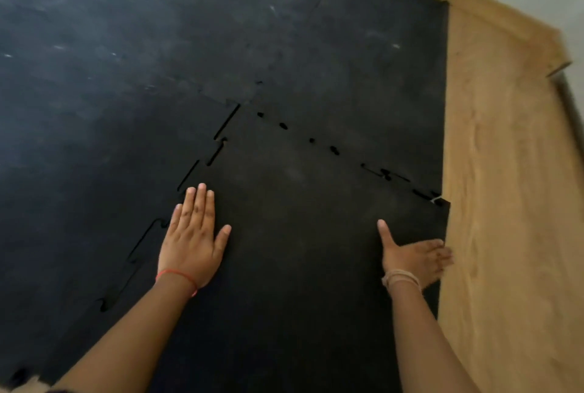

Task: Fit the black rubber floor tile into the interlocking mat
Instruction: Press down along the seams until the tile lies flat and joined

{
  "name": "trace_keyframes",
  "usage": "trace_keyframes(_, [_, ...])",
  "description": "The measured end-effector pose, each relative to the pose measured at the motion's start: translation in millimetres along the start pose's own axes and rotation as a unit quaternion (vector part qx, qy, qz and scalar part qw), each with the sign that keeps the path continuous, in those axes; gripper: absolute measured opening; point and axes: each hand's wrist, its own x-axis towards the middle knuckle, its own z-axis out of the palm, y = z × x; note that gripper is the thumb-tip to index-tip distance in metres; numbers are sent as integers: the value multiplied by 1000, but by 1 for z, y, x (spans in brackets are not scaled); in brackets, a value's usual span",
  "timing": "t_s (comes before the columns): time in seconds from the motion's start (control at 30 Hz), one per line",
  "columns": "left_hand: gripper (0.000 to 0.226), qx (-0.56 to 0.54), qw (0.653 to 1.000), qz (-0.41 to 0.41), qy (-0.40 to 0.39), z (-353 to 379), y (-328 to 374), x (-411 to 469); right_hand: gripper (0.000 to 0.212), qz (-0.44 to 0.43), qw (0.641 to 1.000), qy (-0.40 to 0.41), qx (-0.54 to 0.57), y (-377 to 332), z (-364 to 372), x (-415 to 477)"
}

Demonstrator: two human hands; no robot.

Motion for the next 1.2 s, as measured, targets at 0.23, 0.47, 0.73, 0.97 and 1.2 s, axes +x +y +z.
trace_keyframes(0.23, [77,-22,1000,-4,-20,1,2,-1,116,52,990,-8,127,26,4,37])
trace_keyframes(0.47, [77,-34,998,-37,-24,3,1,4,108,-9,990,-23,139,15,0,47])
trace_keyframes(0.73, [78,-38,999,-34,-16,-1,5,3,98,-74,994,-51,-58,-6,-12,18])
trace_keyframes(0.97, [66,-37,996,-79,-16,-2,-12,-24,67,-724,677,-66,-116,-126,67,-111])
trace_keyframes(1.2, [64,-24,997,-70,-7,6,-26,-40,59,-807,507,-142,-267,-179,71,-135])
